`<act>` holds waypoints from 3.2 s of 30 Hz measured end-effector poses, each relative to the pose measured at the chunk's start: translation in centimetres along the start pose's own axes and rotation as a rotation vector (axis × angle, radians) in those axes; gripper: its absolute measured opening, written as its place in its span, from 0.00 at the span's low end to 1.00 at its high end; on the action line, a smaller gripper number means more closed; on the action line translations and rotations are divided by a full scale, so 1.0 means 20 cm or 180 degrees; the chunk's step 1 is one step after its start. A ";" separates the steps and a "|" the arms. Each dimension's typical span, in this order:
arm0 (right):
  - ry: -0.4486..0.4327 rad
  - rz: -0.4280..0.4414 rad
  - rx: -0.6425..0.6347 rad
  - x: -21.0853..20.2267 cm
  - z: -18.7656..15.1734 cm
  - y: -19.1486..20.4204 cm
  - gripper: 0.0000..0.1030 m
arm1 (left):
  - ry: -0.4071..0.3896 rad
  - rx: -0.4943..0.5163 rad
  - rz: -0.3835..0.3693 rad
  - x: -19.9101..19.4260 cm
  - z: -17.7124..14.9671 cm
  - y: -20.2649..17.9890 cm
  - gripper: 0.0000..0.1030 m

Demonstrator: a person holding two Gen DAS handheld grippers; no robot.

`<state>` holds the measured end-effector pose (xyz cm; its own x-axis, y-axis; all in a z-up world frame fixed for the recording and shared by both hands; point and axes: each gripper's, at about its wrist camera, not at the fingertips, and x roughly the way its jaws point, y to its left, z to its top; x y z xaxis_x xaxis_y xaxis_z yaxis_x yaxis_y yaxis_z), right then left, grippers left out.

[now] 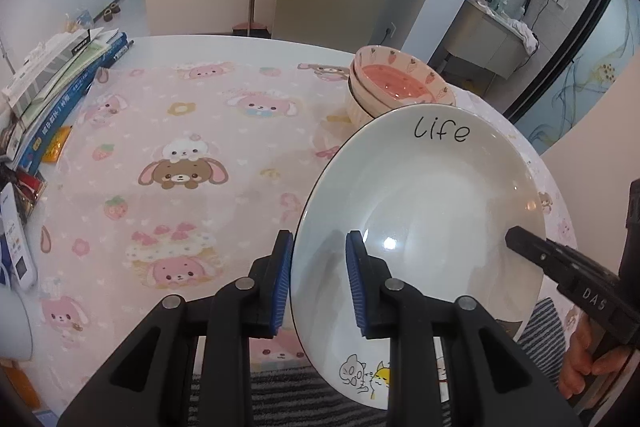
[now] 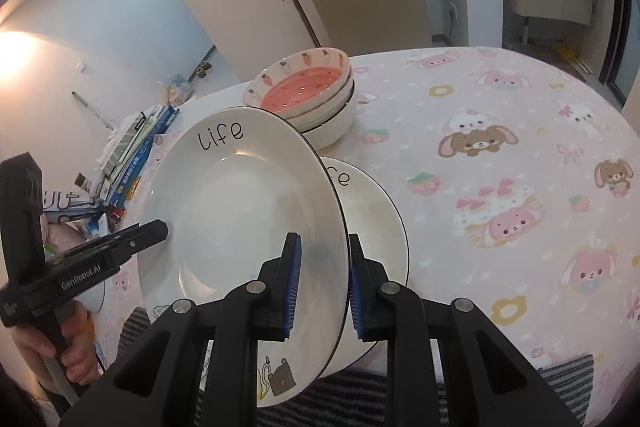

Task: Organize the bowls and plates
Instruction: 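Carry the held plate over the other white Life plate, then lower the held plate onto the other plate and open both grippers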

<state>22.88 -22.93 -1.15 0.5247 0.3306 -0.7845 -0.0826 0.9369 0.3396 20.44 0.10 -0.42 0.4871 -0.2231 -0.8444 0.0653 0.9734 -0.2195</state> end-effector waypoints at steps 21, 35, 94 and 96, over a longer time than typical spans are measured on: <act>0.0080 -0.0166 -0.0145 0.19 -0.03 -0.03 0.24 | 0.0078 0.0028 0.0101 0.16 0.00 0.03 0.22; 0.0093 -0.0353 -0.0259 0.27 -0.06 -0.06 0.26 | -0.0067 0.0099 0.0122 0.19 -0.02 0.00 0.22; -0.0228 -0.0725 -0.1113 0.20 -0.16 0.03 0.21 | -0.0538 0.0325 0.0122 0.21 -0.16 0.03 0.14; -0.0219 -0.0696 -0.1083 0.19 -0.16 0.02 0.19 | -0.0541 0.0333 0.0114 0.21 -0.16 0.03 0.14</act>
<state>22.15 -20.90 -5.69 0.6155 0.1220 -0.7786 -0.2323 0.9721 -0.0313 19.72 -0.50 -5.62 0.6300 -0.1849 -0.7542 0.1312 0.9826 -0.1314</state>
